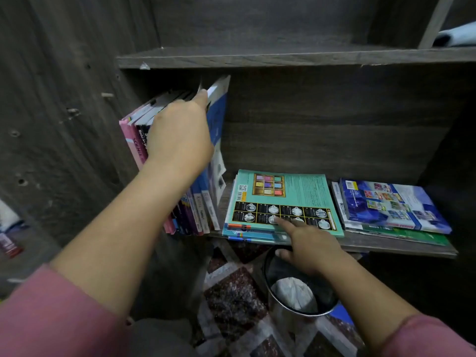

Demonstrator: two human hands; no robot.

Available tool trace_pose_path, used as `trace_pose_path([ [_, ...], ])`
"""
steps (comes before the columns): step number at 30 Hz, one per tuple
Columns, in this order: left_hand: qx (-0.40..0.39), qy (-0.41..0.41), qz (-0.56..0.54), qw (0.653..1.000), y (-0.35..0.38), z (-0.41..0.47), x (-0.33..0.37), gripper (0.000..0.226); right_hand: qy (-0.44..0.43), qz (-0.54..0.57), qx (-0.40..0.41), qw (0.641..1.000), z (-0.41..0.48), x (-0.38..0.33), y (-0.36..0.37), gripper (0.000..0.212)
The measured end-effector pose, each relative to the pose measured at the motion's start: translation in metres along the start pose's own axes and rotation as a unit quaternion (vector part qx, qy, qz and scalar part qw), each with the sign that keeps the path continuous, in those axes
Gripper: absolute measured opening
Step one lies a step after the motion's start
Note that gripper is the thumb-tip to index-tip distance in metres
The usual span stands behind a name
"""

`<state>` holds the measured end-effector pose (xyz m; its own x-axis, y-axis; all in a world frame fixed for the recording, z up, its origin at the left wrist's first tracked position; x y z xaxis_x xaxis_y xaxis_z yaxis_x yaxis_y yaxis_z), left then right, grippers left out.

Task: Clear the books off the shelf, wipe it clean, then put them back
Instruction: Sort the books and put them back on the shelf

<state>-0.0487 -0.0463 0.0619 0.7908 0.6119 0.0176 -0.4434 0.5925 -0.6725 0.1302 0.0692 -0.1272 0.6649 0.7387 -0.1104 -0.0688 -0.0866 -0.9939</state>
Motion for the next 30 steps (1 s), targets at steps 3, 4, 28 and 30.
trace_pose_path([
  [3, -0.038, 0.022, 0.033, 0.998, 0.017, 0.005, 0.001, 0.067, 0.013, -0.007, -0.032, 0.999, 0.001, 0.002, 0.002, 0.075],
  [4, -0.054, 0.024, 0.031, 0.998, 0.025, 0.002, 0.003, 0.068, 0.015, -0.006, -0.035, 0.999, 0.002, 0.001, 0.003, 0.074],
  [28, -0.035, 0.048, 0.274, 0.960, 0.072, -0.054, 0.025, 0.065, 0.072, -0.040, -0.056, 0.995, 0.011, 0.030, -0.002, 0.075],
  [30, -0.077, 0.059, 0.151, 0.984, 0.073, -0.090, 0.041, 0.074, 0.082, -0.036, -0.039, 0.995, 0.012, 0.042, -0.001, 0.074],
])
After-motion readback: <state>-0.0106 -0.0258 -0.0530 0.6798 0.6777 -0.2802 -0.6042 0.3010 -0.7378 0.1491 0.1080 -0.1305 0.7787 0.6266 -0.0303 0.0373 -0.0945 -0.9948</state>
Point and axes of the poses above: each hand's wrist, its own z-axis towards the middle knuckle, its own y-axis out of the palm, x = y × z, the point moved 2 cm from there along z, towards the middle knuckle, and after that the axes turned 11 degrees about x, right-handed, at the moved point
